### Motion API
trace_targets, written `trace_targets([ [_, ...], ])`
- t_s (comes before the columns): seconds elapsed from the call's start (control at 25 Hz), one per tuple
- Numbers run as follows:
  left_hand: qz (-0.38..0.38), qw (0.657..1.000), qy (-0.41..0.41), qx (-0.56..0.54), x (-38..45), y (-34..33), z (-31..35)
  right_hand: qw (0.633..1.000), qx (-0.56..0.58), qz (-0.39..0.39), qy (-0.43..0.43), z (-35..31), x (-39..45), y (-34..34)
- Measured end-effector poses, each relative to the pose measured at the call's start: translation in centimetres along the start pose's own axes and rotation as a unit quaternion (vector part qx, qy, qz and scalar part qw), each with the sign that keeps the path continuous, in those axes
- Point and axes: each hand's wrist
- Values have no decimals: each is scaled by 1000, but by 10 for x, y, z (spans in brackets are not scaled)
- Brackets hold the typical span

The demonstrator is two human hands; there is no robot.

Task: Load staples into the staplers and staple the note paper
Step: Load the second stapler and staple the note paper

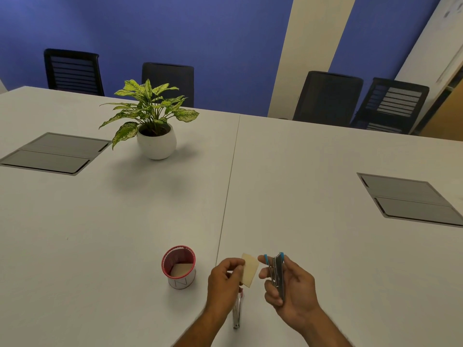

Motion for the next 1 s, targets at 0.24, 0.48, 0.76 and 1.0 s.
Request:
trace_targets([
  [0.24, -21, 999, 2, -47, 0, 1, 3, 997, -62, 38, 30, 0, 4, 7],
  [0.48, 7, 999, 12, -41, 1, 2, 9, 971, -179, 99, 125, 1, 5, 21],
  [0.76, 25, 998, 12, -65, 3, 1, 10, 913, -333, 125, 199, 2, 4, 28],
  [1.0, 13, 997, -16, -77, 0, 1, 13, 947, -300, 106, 49, 3, 4, 26],
])
Point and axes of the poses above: each hand's wrist, its own x-axis towards the middle knuckle, its own y-axis out of the back of the hand, z = x × y, and after that the axes turned 15 degrees about x, right-handed
